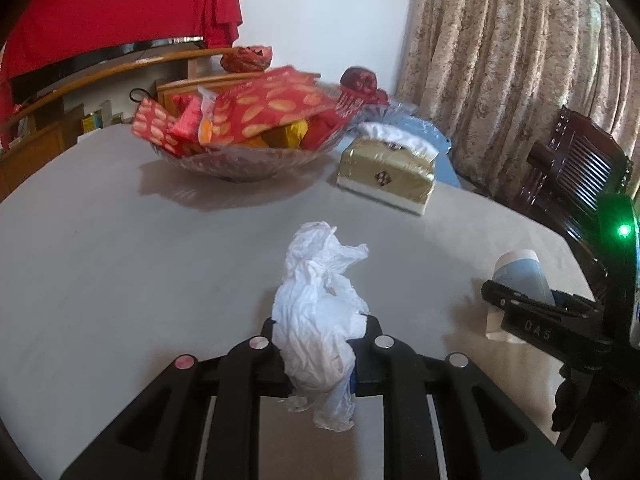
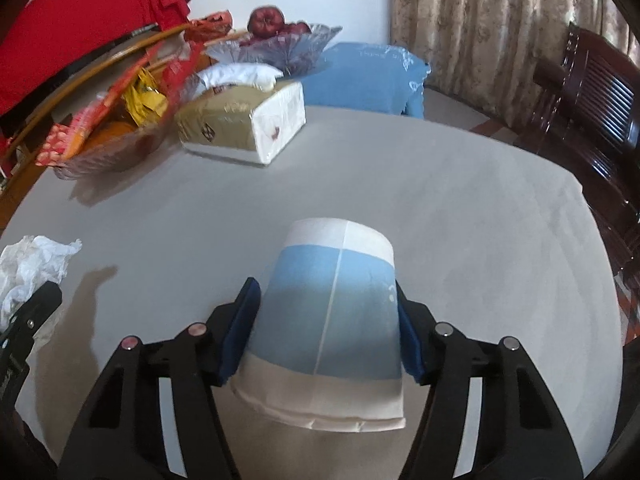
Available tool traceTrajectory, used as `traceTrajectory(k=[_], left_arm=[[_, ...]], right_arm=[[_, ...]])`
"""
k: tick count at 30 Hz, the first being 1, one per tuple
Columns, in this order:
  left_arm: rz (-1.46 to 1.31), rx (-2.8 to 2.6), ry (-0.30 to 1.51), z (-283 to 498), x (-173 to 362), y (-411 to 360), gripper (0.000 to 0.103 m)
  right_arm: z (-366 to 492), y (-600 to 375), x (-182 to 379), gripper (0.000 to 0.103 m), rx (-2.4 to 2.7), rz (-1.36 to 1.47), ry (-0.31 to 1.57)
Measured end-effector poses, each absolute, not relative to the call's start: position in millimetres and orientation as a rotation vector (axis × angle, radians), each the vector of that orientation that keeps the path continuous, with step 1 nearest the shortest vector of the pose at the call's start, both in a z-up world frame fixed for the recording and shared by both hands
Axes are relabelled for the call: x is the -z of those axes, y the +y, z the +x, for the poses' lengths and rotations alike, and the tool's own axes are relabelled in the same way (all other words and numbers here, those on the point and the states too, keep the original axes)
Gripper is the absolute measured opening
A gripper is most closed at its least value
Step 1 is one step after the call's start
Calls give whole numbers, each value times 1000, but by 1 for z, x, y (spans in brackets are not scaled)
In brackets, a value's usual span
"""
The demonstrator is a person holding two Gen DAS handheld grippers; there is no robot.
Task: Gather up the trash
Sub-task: 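Grasp the blue-and-white paper cup with the right tool while the left holds the bag, then carry the bag and cup over the bin and open both tools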
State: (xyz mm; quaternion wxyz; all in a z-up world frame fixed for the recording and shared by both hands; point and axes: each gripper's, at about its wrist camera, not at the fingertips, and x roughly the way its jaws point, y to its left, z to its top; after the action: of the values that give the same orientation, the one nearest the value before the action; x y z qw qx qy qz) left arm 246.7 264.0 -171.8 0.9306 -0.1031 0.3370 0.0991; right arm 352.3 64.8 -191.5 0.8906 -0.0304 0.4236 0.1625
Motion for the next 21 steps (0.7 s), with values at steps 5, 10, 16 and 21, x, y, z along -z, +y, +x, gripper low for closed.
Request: traceTrajectory(k=[5, 10, 16, 21], left_arm=[[-188, -185, 657, 238, 150, 249, 18], [-159, -163, 631, 225, 127, 223, 18], [-143, -122, 601, 205, 103, 190, 18], [-159, -97, 593, 187, 88, 166, 18]], right_arm=[[326, 44, 162, 59, -360, -55, 821], [300, 17, 135, 59, -369, -24, 785], [270, -16, 104, 59, -374, -10, 741], [247, -41, 81, 59, -368, 5, 709]])
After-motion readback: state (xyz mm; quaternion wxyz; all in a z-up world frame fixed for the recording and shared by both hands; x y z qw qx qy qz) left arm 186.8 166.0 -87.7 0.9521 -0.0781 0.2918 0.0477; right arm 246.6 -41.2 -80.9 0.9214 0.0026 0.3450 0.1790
